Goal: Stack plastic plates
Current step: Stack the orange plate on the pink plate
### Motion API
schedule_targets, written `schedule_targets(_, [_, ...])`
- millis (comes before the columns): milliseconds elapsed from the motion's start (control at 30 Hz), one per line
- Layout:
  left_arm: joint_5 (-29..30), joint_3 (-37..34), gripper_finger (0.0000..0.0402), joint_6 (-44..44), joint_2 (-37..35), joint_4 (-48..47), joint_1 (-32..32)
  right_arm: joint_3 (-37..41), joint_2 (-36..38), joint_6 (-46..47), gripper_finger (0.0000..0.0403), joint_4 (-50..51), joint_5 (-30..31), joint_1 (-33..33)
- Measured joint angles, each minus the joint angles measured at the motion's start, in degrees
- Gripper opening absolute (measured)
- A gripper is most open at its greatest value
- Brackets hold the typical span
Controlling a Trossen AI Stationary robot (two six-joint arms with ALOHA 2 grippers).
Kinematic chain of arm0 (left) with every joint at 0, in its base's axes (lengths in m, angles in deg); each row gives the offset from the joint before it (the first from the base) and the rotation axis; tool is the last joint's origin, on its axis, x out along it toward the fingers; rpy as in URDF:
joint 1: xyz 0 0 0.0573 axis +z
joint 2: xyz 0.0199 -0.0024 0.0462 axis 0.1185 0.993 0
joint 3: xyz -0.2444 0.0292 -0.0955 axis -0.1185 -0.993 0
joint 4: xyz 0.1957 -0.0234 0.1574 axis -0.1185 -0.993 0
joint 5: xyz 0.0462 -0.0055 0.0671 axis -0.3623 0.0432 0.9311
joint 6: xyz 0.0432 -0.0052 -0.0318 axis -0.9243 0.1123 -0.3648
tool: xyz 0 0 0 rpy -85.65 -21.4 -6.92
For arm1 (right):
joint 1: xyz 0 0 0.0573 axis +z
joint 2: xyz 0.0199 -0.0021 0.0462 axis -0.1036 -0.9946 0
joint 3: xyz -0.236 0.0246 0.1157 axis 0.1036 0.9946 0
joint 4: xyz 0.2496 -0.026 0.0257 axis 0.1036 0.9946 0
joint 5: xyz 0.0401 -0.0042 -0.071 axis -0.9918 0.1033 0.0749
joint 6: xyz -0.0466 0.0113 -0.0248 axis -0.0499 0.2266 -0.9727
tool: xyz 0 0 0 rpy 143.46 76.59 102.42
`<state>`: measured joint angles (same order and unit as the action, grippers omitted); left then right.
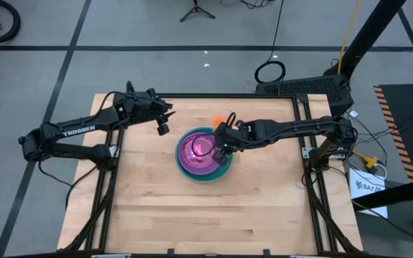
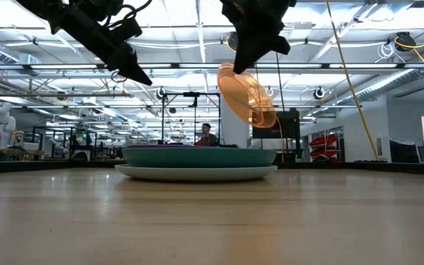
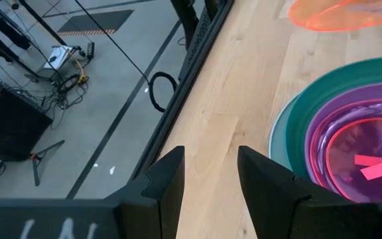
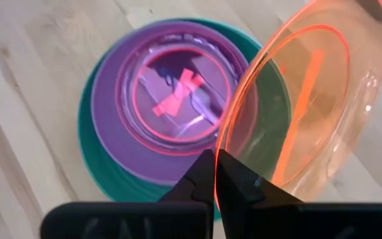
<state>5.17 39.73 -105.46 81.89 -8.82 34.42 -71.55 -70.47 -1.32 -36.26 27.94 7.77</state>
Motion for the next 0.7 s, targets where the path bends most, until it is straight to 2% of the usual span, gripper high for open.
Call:
schedule_targets(267, [0.0,0.0,0.0147,0.5,0.0,1.7,0.0,0.0,0.0,-3.0,0.0002,-5.6,-0.3,0.0])
schedule_targets(433, [0.0,0.0,0.0147,0.4,0.0,2.0,0.0,-1.3,-2.0,-3.7,0.0002,-5.4,-0.9,0.0])
schedule_targets(700, [0.0,0.0,0.0147,0.0,0.0,1.5,0.0,-21.8,-15.4,-11.0,0.0002,11.5,-3.2,0.0])
